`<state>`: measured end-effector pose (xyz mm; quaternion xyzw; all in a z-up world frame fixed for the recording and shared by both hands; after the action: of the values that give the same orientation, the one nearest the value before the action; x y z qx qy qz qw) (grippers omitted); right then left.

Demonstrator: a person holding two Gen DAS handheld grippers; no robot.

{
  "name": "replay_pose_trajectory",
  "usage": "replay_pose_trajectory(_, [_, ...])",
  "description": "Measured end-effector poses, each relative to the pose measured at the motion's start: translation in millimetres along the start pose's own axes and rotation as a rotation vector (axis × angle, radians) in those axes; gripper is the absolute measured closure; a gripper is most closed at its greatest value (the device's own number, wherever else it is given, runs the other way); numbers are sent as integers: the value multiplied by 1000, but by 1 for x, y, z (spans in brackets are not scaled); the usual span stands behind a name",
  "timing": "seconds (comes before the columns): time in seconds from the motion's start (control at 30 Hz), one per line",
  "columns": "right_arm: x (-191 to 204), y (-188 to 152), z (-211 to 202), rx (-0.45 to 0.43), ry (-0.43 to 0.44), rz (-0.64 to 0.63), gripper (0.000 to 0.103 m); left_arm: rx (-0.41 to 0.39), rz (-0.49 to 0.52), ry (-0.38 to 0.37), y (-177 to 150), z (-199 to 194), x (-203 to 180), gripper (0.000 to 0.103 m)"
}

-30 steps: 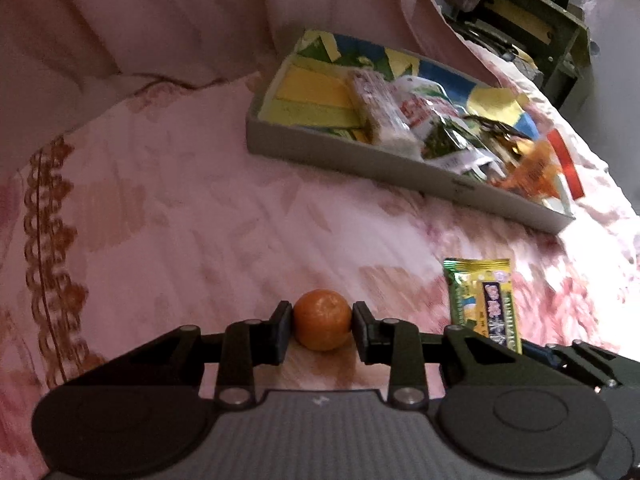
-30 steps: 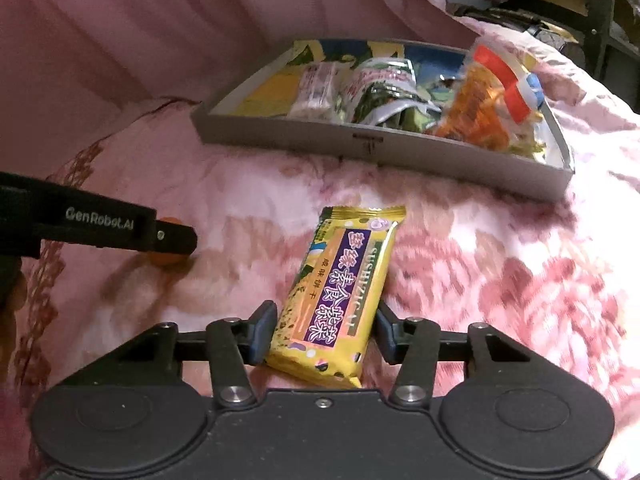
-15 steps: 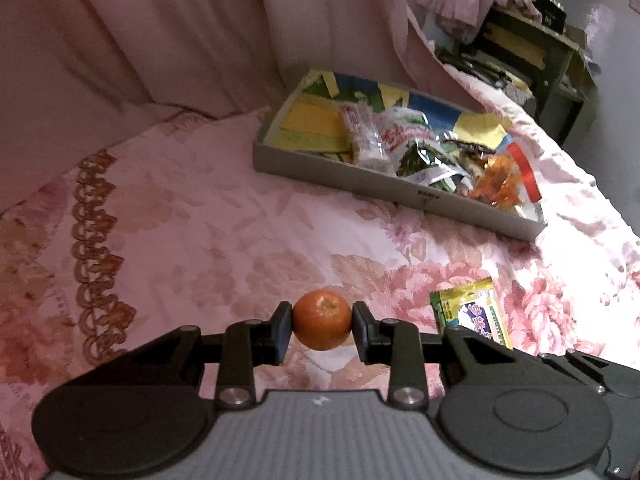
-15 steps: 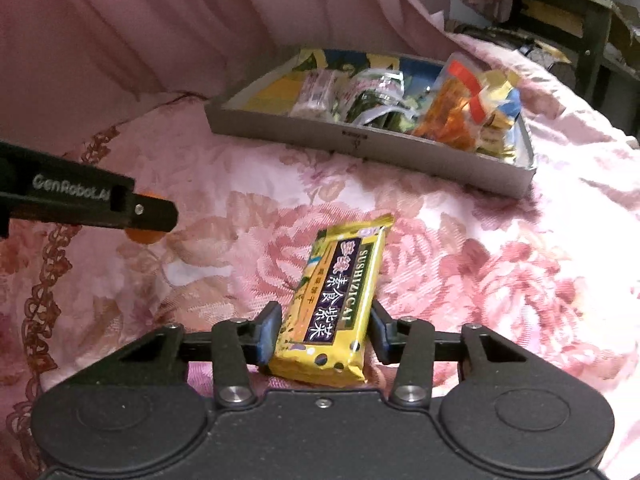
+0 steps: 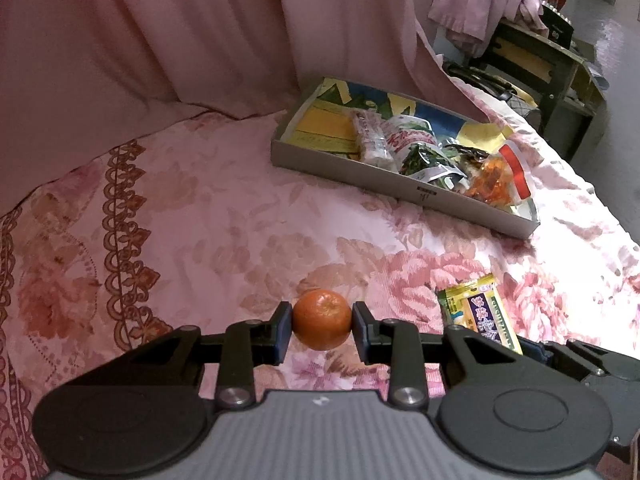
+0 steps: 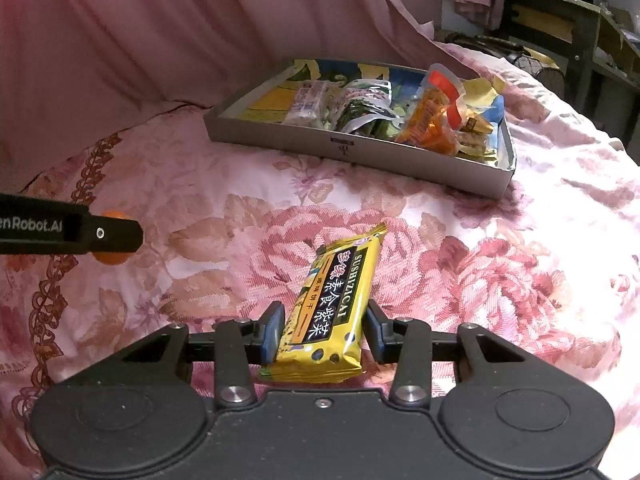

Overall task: Organize snacks
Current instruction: 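Lift the orange and yellow biscuit bar and carry them over the tray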

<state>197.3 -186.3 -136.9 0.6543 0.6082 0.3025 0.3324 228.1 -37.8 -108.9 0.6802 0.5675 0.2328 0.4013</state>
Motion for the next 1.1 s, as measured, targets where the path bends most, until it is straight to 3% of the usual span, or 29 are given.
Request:
replay_pose_trajectory(0.13, [2, 1, -1, -10, -2, -20, 59, -6, 4, 1, 0, -2, -1, 68])
replay_pose_trajectory(0.27, [5, 3, -1, -31, -12, -75, 70, -7, 1, 0, 0, -1, -1, 68])
replay_pose_trajectory(0.43, [1, -2, 5, -7, -16, -37, 70, -4, -2, -3, 0, -1, -1, 68])
replay_pose_trajectory(0.6, [-12, -10, 18, 43, -19, 111, 59, -2, 5, -4, 0, 0, -4, 68])
replay_pose_trajectory(0.7, [-16, -16, 28, 76, -17, 175, 39, 4, 4, -3, -1, 2, -4, 68])
replay_pose_trajectory(0.83, [-7, -16, 35, 65, -16, 128, 26, 5, 2, -1, -1, 3, -3, 68])
replay_pose_trajectory(0.9, [-4, -17, 35, 67, -27, 90, 27, 0, 4, -1, -1, 3, -3, 68])
replay_pose_trajectory(1.03, [-3, -16, 32, 65, -24, 61, 51, -9, 4, 0, 1, 1, -4, 68])
replay_pose_trajectory(1.1, [-2, -17, 31, 65, -24, 41, 51, -15, 7, 0, 2, 0, -5, 68])
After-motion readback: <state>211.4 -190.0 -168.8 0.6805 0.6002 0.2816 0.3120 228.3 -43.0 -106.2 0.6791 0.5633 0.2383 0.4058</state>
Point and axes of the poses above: each gripper's, at about its wrist camera, not at the fingertips, and z roughly the way its jaws point, x to its left, y to its top, the point moved 10 cm from there along z, roughly the way its jaws point, and after that the axes turned 13 degrees about -x, right-handed, at the moved point
